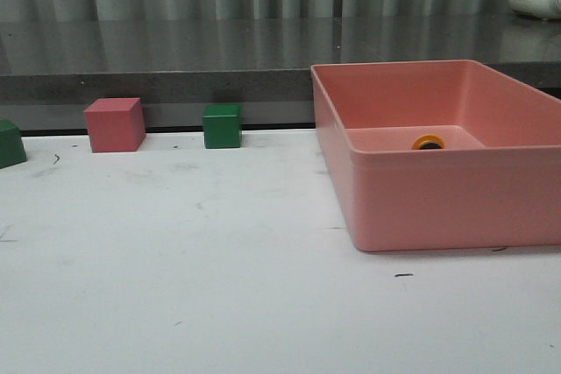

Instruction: Place and stand button with both arms

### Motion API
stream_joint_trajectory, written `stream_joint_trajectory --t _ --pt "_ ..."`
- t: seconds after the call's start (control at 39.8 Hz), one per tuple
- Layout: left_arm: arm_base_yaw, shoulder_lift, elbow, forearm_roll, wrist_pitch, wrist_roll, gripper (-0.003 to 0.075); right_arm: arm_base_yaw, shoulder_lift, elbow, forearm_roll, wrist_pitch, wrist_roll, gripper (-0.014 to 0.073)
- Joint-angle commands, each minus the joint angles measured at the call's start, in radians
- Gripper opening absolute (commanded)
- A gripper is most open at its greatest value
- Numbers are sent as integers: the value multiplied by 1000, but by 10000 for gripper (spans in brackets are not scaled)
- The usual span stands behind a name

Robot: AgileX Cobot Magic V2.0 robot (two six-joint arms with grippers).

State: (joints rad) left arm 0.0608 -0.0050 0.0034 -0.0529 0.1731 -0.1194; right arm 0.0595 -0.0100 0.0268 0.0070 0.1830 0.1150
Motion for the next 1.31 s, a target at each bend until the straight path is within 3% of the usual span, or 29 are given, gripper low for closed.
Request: stream_joint_trajectory --t 0.0,0.83,1.13,1.28 --pt "-6 -23 7 -3 -88 -3 -20 -5 -18 -4 0 -88 -7 -61" --pt "-6 -23 7 -3 -93 -3 -20 -5 -18 -4 0 -93 -7 -61" --pt "-6 -23 7 -4 -146 -3 -20 -5 -18 -4 0 -146 -7 -61" --pt "-6 -23 7 -4 -245 -3 -20 -5 -18 -4 0 -159 -7 -61"
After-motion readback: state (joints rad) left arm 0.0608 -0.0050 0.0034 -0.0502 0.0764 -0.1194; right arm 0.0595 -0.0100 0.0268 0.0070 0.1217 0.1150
